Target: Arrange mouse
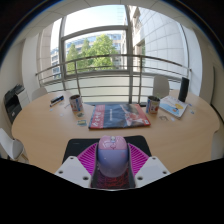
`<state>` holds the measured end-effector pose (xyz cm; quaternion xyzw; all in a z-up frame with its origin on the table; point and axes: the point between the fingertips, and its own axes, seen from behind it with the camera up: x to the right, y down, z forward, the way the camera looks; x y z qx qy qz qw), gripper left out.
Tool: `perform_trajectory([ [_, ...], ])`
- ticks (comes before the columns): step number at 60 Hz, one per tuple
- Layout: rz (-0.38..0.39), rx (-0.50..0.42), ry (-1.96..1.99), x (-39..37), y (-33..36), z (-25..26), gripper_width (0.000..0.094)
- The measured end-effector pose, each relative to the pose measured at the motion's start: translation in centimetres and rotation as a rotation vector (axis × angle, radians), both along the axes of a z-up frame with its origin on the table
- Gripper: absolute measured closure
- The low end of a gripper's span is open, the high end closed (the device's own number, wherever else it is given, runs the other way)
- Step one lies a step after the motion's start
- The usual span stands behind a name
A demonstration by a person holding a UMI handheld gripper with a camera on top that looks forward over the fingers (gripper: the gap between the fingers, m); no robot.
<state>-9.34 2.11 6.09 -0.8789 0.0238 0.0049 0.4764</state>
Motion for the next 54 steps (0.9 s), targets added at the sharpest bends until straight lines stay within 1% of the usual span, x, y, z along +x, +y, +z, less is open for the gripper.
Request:
perform_trajectory([
  [5, -0.003, -0.074, -0.014, -0.1, 0.4, -3.6, 0.0502],
  [8, -0.013, -0.113, -0.015, -0.1, 0.4, -5.9, 0.0456],
  [12, -0.020, -0.133, 0.004, -1.0, -0.2, -7.3, 0.0399],
  [16, -0.029, -0.128, 0.000, -0.6, -0.2, -7.0, 0.0363],
  [18, -0.036, -0.121, -0.002, -0.6, -0.5, -6.5, 0.0291],
  [21, -0.030, -0.109, -0.007, -0.6, -0.8, -5.0, 0.0107],
  [22, -0.029, -0.106, -0.011, -0.8, -1.1, -4.7, 0.0078],
  [24, -0.030, -0.099, -0.022, -0.9, -1.7, -3.7, 0.0113],
  [28, -0.039, -0.072, -0.043, -0.8, -2.9, -1.1, 0.0087],
  [41, -0.043, -0.008, -0.065, -2.5, -9.8, 6.9, 0.0092],
  [48, -0.044, 0.020, -0.073, -3.6, -14.7, 10.1, 0.0093],
  [54, -0.038, 0.034, -0.074, -4.6, -18.8, 11.6, 0.0093],
])
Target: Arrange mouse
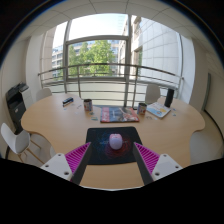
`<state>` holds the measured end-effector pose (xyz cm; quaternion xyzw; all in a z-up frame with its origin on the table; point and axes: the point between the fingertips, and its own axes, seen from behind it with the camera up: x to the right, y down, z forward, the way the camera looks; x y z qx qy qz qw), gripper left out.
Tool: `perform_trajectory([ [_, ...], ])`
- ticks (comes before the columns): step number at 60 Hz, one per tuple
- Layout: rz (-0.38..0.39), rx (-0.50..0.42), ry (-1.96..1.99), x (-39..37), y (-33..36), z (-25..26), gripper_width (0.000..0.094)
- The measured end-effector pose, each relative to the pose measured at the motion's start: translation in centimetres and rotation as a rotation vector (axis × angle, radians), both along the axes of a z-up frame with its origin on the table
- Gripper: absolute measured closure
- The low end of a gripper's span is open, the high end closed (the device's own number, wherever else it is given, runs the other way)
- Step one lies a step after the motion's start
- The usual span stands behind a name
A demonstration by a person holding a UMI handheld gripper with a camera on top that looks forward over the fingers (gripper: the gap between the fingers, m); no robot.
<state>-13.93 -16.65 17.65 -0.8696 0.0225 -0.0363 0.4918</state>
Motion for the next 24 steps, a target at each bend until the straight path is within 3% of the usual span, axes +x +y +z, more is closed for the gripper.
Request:
perform_trajectory([
  [13, -0.010, 0.003, 0.000, -0.7, -7.5, 0.9, 0.0093],
  [24, -0.008, -0.016, 0.003, -1.1, -9.9, 0.4, 0.0091],
])
